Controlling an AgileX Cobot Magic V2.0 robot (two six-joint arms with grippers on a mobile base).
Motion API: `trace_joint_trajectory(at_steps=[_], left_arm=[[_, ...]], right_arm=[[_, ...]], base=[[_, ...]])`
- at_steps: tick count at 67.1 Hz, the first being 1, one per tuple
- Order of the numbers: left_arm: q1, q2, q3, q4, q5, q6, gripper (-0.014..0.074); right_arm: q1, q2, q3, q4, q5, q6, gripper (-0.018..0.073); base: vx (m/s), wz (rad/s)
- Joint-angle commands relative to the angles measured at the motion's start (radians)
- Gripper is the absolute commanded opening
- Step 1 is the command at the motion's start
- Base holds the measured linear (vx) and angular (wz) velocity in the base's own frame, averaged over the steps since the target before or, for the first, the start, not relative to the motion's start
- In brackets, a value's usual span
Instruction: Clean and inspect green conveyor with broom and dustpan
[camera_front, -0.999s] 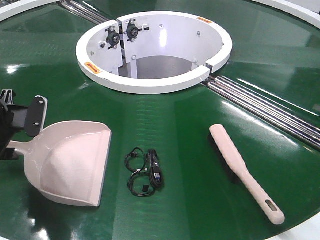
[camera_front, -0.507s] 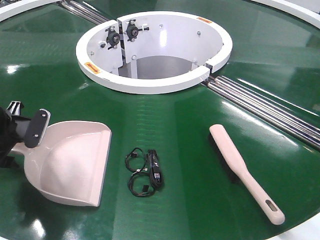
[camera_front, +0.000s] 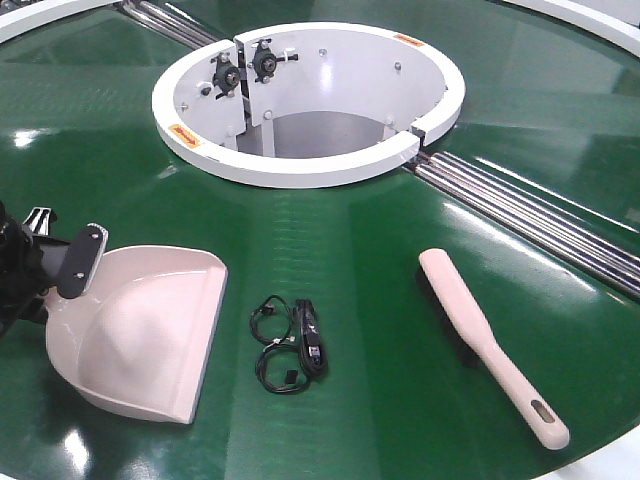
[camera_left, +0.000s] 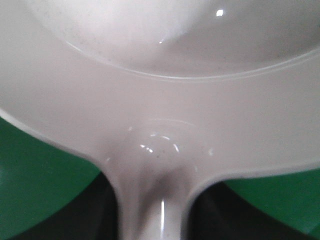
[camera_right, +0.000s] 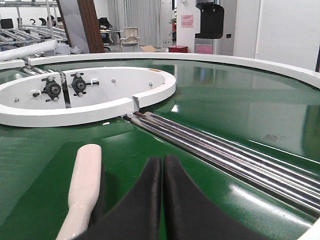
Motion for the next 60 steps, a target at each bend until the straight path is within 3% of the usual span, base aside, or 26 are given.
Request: trace_joint_trajectory(at_steps=[1, 12, 22, 39, 51, 60], left_arm=[[-0.001, -0.07, -0.041, -0.008, 0.002, -0.059, -0.0008], [-0.015, -0.097, -0.072, 0.005, 0.038, -0.154, -0.0007], [-0.049, -0.097, -0.09, 0.083, 0.124, -0.154, -0.0007], [-0.113, -0.093, -0.089, 0.07, 0.103, -0.161, -0.0007], [-0.116, -0.093, -0.089, 0.069, 0.104, -0.16, -0.0007], [-0.129, -0.087, -0.089, 0.066, 0.104, -0.102, -0.0007]], right_arm=[[-0.004, -0.018, 0.012, -0.008, -0.075, -0.001, -0.001], [-0.004, -0.018, 0.012, -0.008, -0.075, -0.001, -0.001], [-0.004, -0.018, 0.012, -0.008, -0.075, -0.001, -0.001], [-0.004, -0.018, 0.012, -0.008, -0.074, -0.001, -0.001], [-0.004, -0.018, 0.012, -0.008, -0.074, -0.001, -0.001], [-0.004, -0.018, 0.012, -0.008, -0.074, -0.001, -0.001]], base=[[0.0, 0.0], [0.0, 0.0], [0.0, 0.0], [0.0, 0.0], [0.0, 0.0], [0.0, 0.0]])
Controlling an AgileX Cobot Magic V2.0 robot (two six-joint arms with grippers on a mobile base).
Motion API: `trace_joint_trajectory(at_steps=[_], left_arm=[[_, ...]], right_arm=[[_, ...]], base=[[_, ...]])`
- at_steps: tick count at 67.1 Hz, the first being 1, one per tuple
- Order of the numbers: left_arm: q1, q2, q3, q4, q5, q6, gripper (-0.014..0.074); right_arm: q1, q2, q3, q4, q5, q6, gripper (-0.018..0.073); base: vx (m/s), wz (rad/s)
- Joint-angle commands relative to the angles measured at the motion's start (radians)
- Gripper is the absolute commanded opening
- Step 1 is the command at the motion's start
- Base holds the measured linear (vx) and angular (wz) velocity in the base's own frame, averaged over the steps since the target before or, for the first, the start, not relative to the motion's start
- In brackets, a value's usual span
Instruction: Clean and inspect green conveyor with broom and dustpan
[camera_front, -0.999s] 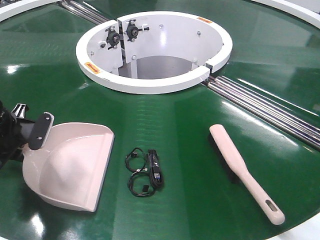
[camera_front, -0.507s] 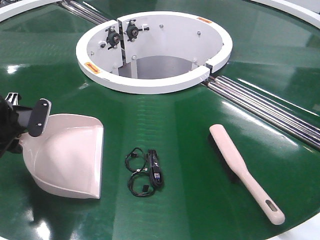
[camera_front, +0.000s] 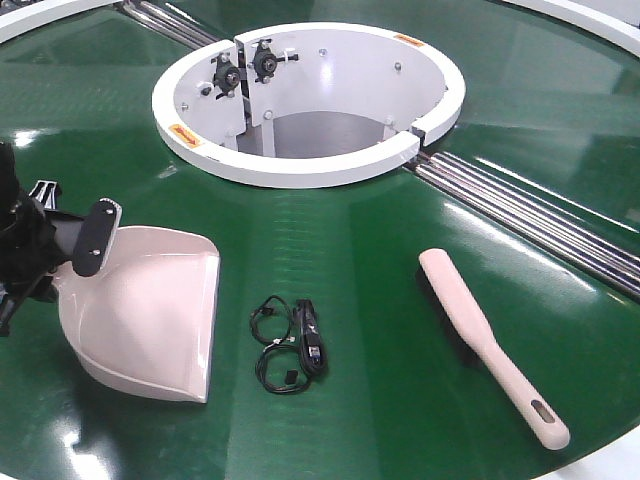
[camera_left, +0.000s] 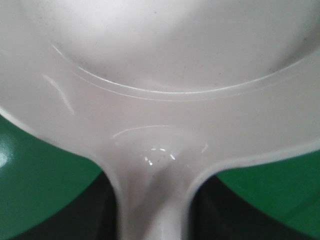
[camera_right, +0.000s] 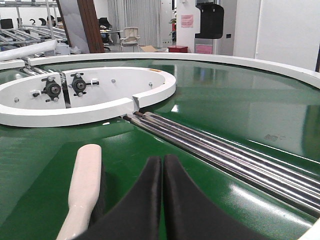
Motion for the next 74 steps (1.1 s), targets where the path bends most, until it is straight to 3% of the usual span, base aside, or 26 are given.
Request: trace_joint_trajectory(at_steps=[1, 18, 74], left_arm=[[-0.028, -0.033, -0.024, -0.029, 0.001, 0.057, -0.0007], [-0.059, 0.003, -0.024, -0.051, 0.01, 0.068, -0.0007], [-0.059, 0.008, -0.024, -0.052, 0.048, 0.067, -0.0007]], right_arm=[[-0.004, -0.018, 0.012, -0.008, -0.074, -0.001, -0.001], [-0.004, -0.018, 0.012, -0.008, -0.074, -0.001, -0.001], [-0.004, -0.018, 0.012, -0.008, -0.075, -0.001, -0.001]], base=[[0.0, 0.0], [0.0, 0.0], [0.0, 0.0]])
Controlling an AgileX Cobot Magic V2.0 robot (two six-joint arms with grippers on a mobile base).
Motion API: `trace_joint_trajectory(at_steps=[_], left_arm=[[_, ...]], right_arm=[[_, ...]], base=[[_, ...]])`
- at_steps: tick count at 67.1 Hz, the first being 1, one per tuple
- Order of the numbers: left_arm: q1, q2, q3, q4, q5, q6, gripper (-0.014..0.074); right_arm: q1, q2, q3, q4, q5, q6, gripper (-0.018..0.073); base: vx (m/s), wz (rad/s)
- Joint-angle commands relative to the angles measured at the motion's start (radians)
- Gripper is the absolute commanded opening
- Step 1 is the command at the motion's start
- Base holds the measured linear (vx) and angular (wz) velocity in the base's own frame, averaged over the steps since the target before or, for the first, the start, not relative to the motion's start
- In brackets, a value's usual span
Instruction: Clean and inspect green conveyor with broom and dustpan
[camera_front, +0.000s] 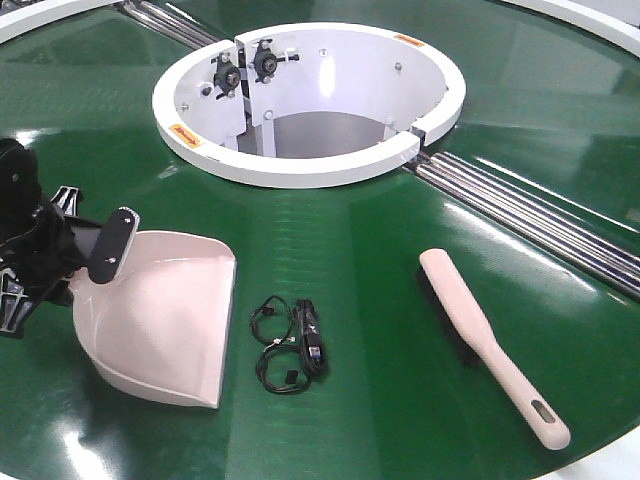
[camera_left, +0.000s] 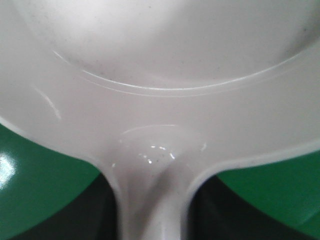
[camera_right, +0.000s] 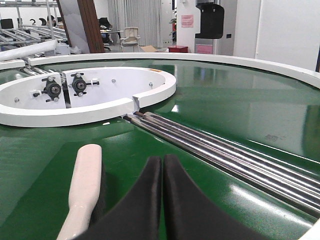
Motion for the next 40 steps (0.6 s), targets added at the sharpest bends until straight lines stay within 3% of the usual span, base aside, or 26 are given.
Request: trace_joint_trajectory(at_steps=[1, 40], left_arm=[[-0.025, -0.027, -0.017, -0.044, 0.049, 0.039, -0.0007], [-0.025, -0.027, -0.017, -0.044, 0.049, 0.039, -0.0007]], right_arm=[[-0.004, -0.018, 0.012, -0.008, -0.075, -0.001, -0.001], [-0.004, -0.018, 0.012, -0.008, -0.077, -0.001, -0.001]], base=[[0.0, 0.0], [0.0, 0.0]])
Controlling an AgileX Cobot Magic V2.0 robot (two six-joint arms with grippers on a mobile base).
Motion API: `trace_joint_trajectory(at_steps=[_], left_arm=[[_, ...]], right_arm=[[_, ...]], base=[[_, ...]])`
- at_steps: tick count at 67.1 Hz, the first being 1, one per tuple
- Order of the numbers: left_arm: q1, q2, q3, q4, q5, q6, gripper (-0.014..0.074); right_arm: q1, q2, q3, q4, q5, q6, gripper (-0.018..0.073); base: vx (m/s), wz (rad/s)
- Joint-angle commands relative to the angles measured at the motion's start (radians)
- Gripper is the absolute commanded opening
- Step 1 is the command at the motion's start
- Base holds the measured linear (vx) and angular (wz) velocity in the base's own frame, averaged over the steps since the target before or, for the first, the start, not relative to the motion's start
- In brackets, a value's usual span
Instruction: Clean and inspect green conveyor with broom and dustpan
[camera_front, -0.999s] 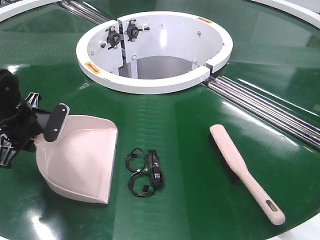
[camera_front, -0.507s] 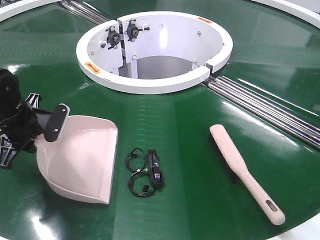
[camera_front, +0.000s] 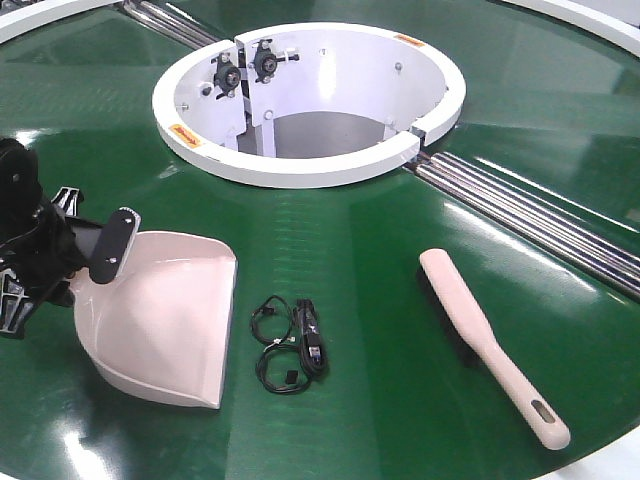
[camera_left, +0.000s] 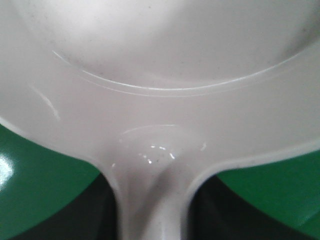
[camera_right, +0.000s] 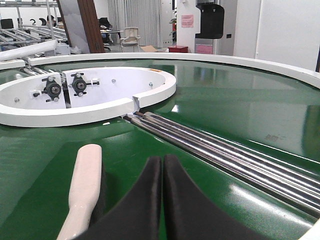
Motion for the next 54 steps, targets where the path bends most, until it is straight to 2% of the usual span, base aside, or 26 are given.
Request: trace_joint_trajectory(at_steps=[1, 9, 18, 24, 32, 39, 49, 54], left_arm=[[-0.024, -0.027, -0.017, -0.04, 0.046, 0.041, -0.0007], [-0.024, -0.027, -0.017, -0.04, 0.046, 0.041, -0.0007], [-0.024, -0.027, -0.017, -0.04, 0.045, 0.041, -0.0007], [-0.024, -0.027, -0.017, -0.04, 0.045, 0.041, -0.0007], [-0.024, -0.027, -0.017, -0.04, 0.045, 0.041, -0.0007], [-0.024, -0.027, -0.017, -0.04, 0.045, 0.041, -0.0007], [-0.024, -0.027, -0.017, -0.04, 0.045, 0.041, -0.0007], [-0.024, -0.027, -0.017, -0.04, 0.045, 0.041, -0.0007]], right_arm=[[-0.004, -0.018, 0.01, -0.008, -0.081, -0.001, -0.001], [-0.004, -0.018, 0.01, -0.008, -0.115, -0.001, -0.001], [-0.004, -0.018, 0.005, -0.006, -0.215, 0.003, -0.001], [-0.004, -0.014, -0.054, 0.004, -0.208, 0.004, -0.001], [-0.004, 0.043, -0.184, 0.004, -0.132, 0.003, -0.001], [-0.004, 0.151, -0.305, 0.009, -0.012, 0.003, -0.001], [-0.004, 0.308, -0.417, 0.085, 0.146, 0.006, -0.001], [-0.004, 0.361, -0.435, 0.119, 0.176, 0.004, -0.001]], base=[[0.0, 0.0], [0.0, 0.0], [0.0, 0.0], [0.0, 0.0], [0.0, 0.0], [0.0, 0.0], [0.0, 0.0], [0.0, 0.0]])
